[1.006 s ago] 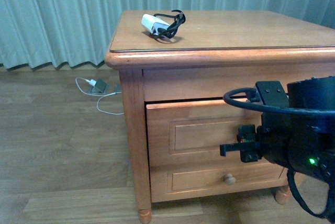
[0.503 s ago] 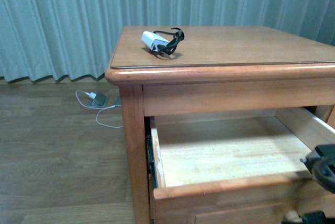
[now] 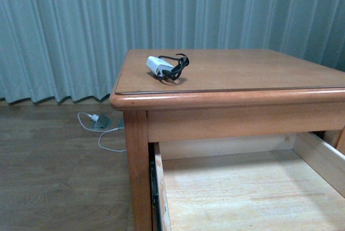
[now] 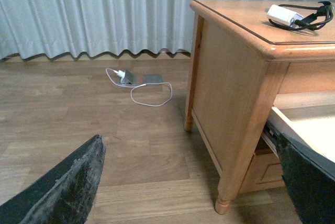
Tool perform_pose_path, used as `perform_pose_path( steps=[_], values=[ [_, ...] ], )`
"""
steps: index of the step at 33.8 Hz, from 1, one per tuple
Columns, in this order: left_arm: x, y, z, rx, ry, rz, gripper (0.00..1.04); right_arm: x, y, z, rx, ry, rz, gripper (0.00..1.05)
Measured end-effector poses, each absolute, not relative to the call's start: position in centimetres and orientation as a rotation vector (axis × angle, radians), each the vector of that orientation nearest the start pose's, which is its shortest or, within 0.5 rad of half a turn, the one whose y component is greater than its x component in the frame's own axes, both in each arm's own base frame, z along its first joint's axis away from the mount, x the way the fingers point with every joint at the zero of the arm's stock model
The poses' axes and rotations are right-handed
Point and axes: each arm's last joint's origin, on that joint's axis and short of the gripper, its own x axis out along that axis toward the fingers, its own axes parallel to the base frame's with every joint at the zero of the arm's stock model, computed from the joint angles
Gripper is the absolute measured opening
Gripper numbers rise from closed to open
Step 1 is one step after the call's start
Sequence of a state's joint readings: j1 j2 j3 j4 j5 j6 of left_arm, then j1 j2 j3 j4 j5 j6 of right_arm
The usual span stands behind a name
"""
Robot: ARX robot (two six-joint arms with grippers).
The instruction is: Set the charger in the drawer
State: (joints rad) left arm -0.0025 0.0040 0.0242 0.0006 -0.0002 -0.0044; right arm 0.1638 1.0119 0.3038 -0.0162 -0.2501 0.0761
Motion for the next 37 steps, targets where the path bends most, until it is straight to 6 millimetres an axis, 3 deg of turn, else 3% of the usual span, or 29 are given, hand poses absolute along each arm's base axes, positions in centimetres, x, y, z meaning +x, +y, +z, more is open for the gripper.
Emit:
perform_pose_path(
  steps=[3,6,11,17,23,26,31,32,37],
  values=[
    [9.6,0.0,17.2,-0.005,-0.021,-0.003,0.98,16.0,2.7,16.9,0.161,0.682,0.369,0.97],
    [9.6,0.0,17.2,-0.004,-0.021,-0.002,0.98,14.6,1.7,18.9,0.186,0.556,0.359,0.95],
    [9.6,0.0,17.2,-0.004,-0.021,-0.002,0.98,13.4,0.9,20.5,0.238,0.428,0.369,0.96],
    [9.6,0.0,17.2,-0.004,-0.021,-0.003,0.98,13.1,0.6,20.8,0.257,0.380,0.329,0.95],
    [9.6,0.0,17.2,-0.004,-0.021,0.000,0.98,12.7,0.0,19.7,0.057,0.044,0.025,0.71],
    [9.6,0.0,17.2,-0.004,-0.021,-0.002,0.98,12.4,-0.1,19.8,0.034,-0.004,-0.011,0.59],
    [9.6,0.0,17.2,-0.004,-0.021,-0.002,0.98,12.0,0.0,18.6,0.010,0.007,-0.001,0.27],
    [9.6,0.0,17.2,-0.004,-0.021,-0.002,0.98,11.9,0.0,18.5,0.005,0.006,-0.002,0.28],
    [9.6,0.0,17.2,-0.004,-0.021,-0.002,0.98,11.8,0.0,18.5,0.004,0.000,-0.001,0.60]
  ],
)
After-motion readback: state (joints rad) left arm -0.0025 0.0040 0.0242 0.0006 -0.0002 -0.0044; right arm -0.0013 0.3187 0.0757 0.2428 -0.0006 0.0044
